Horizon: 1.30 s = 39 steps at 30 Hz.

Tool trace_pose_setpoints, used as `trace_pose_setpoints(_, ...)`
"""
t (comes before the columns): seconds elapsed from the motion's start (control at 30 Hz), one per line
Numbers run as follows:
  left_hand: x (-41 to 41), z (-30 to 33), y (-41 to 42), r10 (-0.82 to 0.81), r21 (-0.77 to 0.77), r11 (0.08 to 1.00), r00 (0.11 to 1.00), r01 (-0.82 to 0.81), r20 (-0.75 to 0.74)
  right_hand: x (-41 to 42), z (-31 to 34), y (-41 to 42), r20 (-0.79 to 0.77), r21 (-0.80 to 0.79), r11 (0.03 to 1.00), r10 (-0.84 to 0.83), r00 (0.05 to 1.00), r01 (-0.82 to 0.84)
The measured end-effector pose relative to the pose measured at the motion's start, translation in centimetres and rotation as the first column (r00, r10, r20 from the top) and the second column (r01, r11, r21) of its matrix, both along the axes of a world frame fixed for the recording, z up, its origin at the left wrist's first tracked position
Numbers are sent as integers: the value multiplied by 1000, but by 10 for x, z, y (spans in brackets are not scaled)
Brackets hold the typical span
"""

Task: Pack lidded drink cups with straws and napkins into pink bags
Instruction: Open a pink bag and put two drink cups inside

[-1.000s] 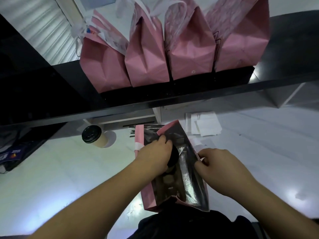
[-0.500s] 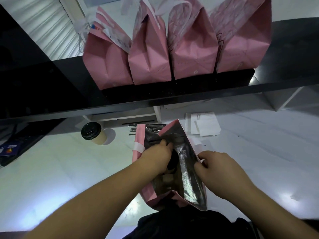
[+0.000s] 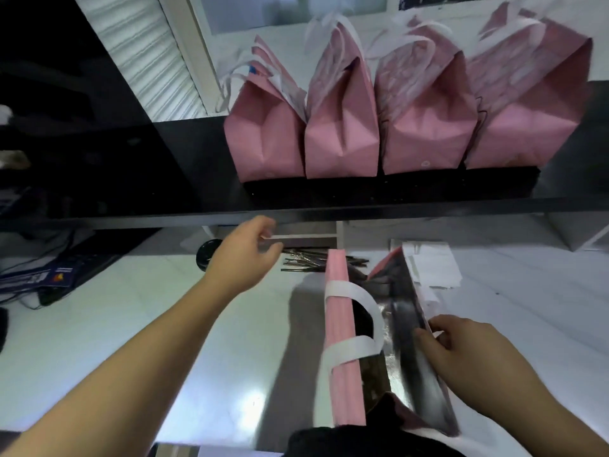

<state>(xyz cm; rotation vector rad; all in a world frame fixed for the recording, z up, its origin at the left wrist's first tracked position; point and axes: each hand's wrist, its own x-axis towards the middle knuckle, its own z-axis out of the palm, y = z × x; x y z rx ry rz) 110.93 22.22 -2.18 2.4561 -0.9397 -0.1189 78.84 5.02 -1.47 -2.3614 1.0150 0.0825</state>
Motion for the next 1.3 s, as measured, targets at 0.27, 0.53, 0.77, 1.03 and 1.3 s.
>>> trace_pose_setpoints(0.27, 90, -59, 64, 317, 350, 890, 948, -292, -16, 1, 8, 5, -53, 34, 999, -23, 998, 25)
trace_pose_setpoints(0.53, 107, -85, 56, 259, 486, 849, 965, -208, -39, 5, 10, 10, -83, 50, 995, -86, 993, 90)
trace_pose_setpoints(0.77, 105, -92, 61, 317, 438, 860, 947, -262, -57, 5, 9, 15, -107, 44, 993, -100, 989, 106)
trace_pose_setpoints(1.03, 71, -68, 62, 238, 283, 936, 969, -210, -68, 5, 8, 10, -88, 9, 998, -61, 994, 62)
trace_pose_setpoints(1.3, -41, 54, 23, -181, -208, 961, 983, 184, 35, 0, 2, 2, -24, 50, 999, 2, 1000, -1)
